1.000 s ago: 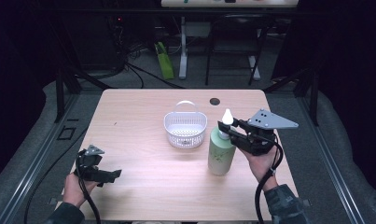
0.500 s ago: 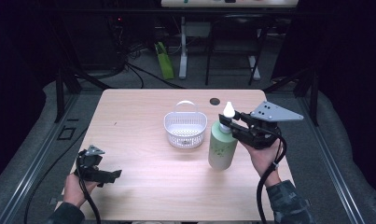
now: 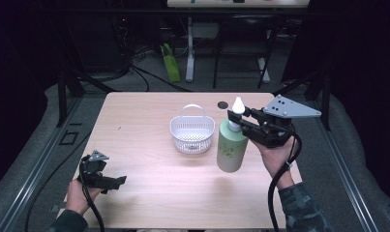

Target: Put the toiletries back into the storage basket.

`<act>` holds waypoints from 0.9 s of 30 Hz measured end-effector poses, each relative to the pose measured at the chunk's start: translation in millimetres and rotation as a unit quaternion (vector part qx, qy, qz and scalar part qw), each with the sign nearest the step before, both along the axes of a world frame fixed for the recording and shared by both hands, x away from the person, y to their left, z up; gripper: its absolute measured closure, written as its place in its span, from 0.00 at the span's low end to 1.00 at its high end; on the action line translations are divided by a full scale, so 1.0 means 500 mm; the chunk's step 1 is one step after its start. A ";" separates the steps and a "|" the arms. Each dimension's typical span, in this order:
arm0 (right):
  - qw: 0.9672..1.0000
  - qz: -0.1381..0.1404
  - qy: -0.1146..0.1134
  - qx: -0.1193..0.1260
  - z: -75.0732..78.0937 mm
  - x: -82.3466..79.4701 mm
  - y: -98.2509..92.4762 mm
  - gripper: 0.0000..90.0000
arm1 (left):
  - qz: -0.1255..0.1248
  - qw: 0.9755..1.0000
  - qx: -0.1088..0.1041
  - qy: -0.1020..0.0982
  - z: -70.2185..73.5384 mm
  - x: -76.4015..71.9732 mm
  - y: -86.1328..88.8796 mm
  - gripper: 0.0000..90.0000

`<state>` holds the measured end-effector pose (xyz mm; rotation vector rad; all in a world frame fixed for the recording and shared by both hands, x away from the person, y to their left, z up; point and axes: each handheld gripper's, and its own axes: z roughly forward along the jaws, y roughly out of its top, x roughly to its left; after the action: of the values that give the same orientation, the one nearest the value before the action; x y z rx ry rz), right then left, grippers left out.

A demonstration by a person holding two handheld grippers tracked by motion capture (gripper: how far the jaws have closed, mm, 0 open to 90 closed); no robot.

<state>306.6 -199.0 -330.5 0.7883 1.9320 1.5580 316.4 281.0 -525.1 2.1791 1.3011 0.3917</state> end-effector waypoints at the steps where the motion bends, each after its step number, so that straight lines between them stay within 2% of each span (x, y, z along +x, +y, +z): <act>1: 1.000 0.000 0.000 -0.001 0.002 0.001 0.001 0.75 | 0.000 1.000 0.000 0.000 0.000 0.000 0.000 0.00; 16: 1.000 0.004 -0.010 0.000 0.027 0.010 0.009 0.75 | 0.002 1.000 -0.001 0.001 0.000 0.001 0.001 0.00; 27: 1.000 0.008 -0.022 -0.004 0.058 0.014 0.020 0.75 | 0.000 1.000 -0.003 0.001 0.000 0.000 0.001 0.00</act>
<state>313.5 -189.0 -301.4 0.7315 1.9163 1.5621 316.4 281.3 -525.0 2.1748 1.3017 0.3855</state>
